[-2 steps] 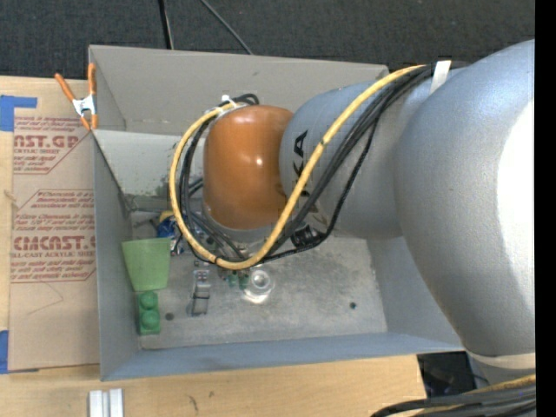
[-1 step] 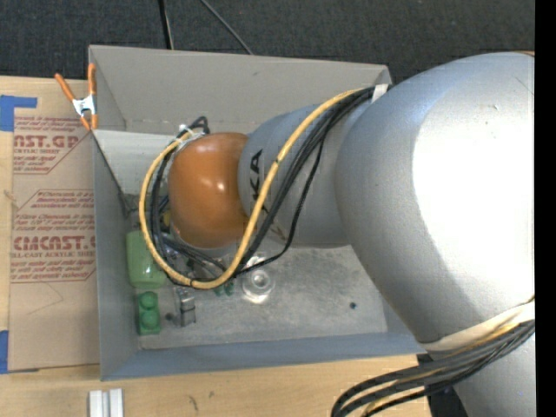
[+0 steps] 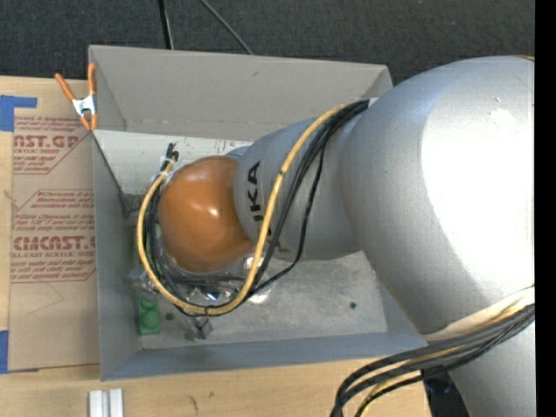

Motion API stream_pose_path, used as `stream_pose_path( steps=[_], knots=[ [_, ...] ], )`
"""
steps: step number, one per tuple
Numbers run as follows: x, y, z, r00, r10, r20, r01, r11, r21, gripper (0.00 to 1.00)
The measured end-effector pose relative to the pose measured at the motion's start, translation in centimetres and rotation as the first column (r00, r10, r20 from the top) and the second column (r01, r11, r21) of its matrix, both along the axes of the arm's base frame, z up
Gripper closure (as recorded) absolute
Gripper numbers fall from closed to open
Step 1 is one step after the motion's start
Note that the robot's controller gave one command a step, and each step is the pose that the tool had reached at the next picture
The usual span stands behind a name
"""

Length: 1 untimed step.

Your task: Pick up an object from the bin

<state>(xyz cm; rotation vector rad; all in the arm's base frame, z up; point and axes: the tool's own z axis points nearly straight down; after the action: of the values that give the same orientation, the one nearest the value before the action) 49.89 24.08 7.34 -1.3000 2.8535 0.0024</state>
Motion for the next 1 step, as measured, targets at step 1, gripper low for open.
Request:
stream_pose_path(
  steps=[1],
  knots=[
    [-1.17,0.45,-0.05,0.935,0.356,0.004,-0.356,0.935,-0.007,0.00]
  ],
)
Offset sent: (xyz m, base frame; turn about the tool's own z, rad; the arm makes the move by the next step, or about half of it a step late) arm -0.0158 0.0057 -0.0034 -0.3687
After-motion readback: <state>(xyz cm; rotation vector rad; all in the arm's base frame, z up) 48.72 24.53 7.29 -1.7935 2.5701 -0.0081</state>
